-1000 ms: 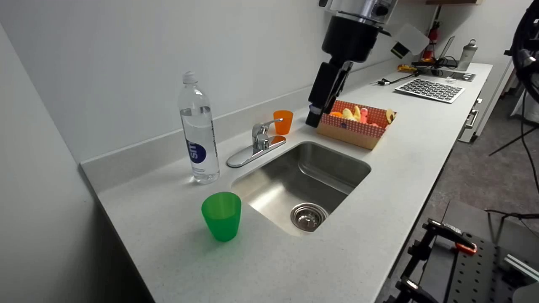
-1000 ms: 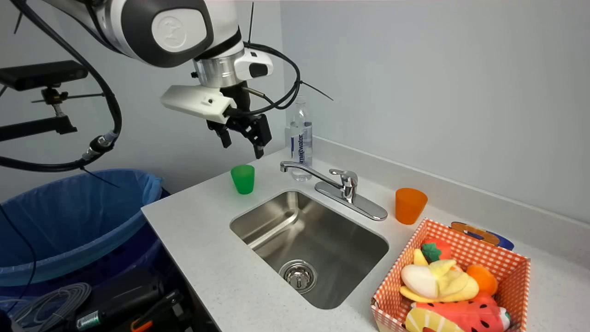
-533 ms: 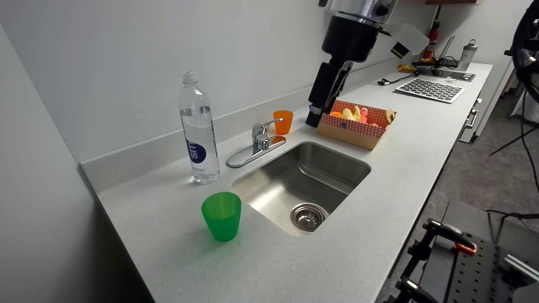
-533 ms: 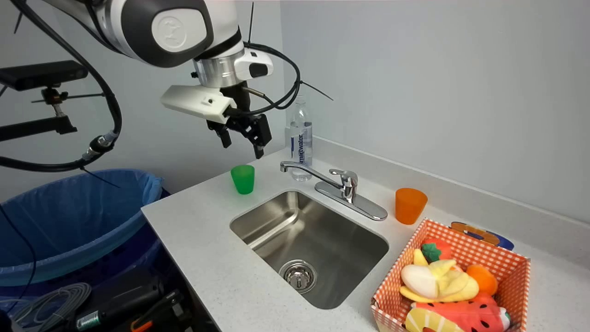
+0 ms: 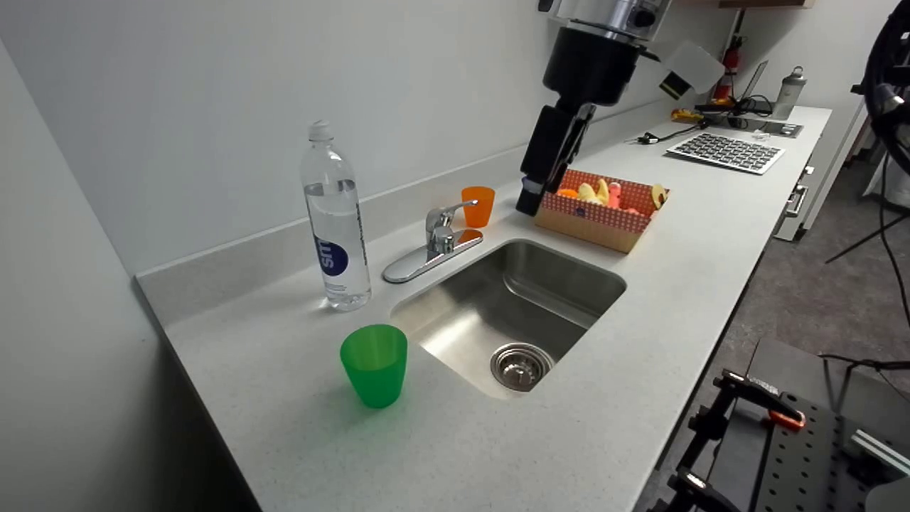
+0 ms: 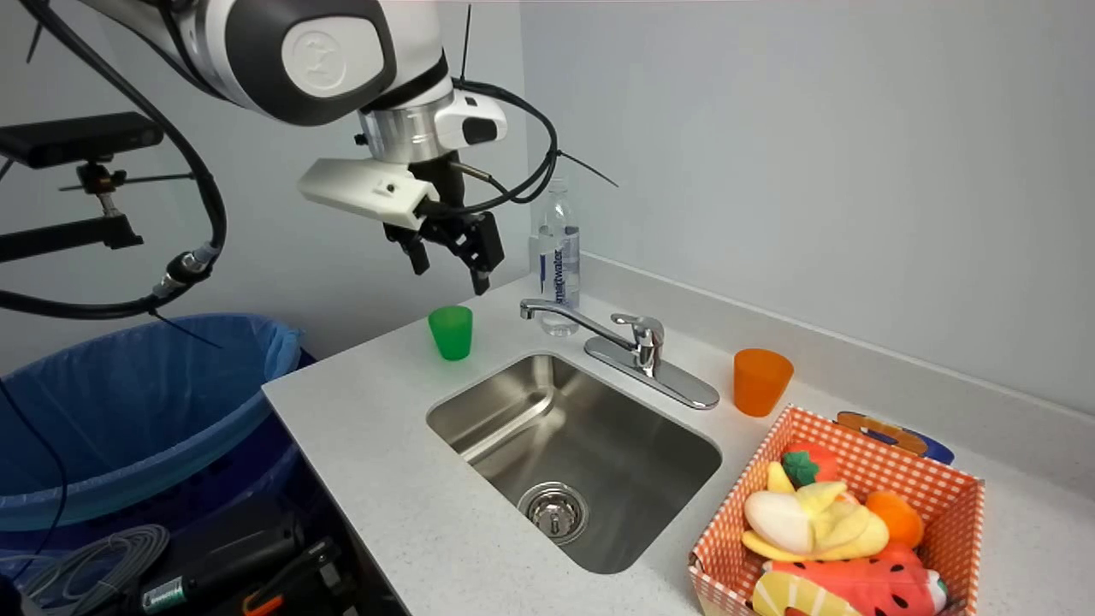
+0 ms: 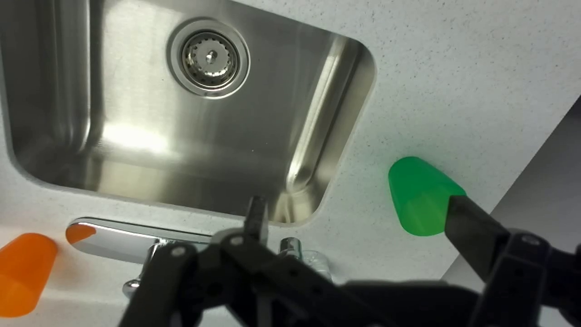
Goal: Turn the tap nozzle from the left to the right side
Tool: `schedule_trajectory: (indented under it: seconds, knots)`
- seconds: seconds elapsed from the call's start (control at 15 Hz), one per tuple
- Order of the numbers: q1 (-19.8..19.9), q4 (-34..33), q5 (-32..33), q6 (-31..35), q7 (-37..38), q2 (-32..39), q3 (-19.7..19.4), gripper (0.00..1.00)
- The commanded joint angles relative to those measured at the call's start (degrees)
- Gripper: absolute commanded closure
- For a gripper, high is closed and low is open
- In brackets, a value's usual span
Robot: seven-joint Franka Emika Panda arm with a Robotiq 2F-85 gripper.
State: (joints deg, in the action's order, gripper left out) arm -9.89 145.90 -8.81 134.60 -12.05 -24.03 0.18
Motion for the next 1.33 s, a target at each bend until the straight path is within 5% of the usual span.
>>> schedule_trajectory:
  seconds: [0.0,0.53,1.27]
  knots:
    - [0.5,-0.3,0.1,0.7,0.1,0.6,0.4,0.00]
    - [0.5,-4.7,-0.5,4.8,0.8,7.7,0.7,0.00]
    - [1.6,-19.5,-3.4,8.0,-3.3,23.5,1.7,0.00]
